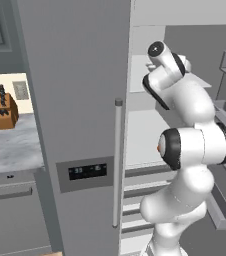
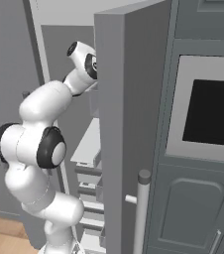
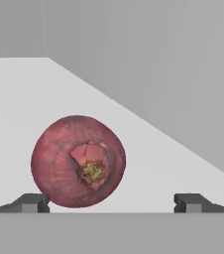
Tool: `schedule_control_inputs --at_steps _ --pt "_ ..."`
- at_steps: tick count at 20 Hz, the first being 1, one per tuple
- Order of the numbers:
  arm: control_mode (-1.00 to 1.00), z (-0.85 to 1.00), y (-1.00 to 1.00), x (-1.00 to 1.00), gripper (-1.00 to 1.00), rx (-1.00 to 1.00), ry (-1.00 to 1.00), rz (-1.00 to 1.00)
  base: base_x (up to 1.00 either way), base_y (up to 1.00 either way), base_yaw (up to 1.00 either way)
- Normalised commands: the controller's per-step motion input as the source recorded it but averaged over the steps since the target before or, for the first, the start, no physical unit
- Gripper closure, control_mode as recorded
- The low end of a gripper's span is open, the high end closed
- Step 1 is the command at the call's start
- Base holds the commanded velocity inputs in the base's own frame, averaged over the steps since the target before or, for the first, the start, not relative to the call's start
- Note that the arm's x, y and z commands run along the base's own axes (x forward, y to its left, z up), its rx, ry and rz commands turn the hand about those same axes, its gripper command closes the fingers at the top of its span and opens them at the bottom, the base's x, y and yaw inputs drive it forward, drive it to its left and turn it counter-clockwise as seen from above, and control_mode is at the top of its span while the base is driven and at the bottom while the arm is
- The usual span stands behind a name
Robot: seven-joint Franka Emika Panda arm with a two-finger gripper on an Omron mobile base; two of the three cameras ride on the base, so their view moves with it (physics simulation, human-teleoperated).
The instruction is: Place the cold items (onion and tangerine) from the fridge in one tupperware on the dining counter. Place the warm items (hot dog and kebab skewer) in the stove area in another tupperware.
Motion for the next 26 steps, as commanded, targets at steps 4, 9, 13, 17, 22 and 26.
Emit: schedule_control_inputs --at_steps 4,9,13,17,22,26 --pt "-1.00 -0.02 -0.33 0.54 -1.00 0.12 0.00 0.00 0.00 0.00 0.00" --pt "-1.00 -0.25 -0.17 0.47 1.00 0.18 -0.01 0.00 0.00 0.00 0.00" --pt "-1.00 -0.55 -0.43 0.23 1.00 0.14 -0.07 0.00 0.00 0.00 0.00" --pt "-1.00 -0.68 -0.03 -0.18 1.00 0.24 -0.42 0.03 0.00 0.00 0.00" --pt "-1.00 -0.28 0.38 -0.36 1.00 0.36 -0.56 0.10 0.00 0.00 0.00" --pt "-1.00 0.61 0.70 -0.82 1.00 0.21 -0.27 0.10 0.00 0.00 0.00"
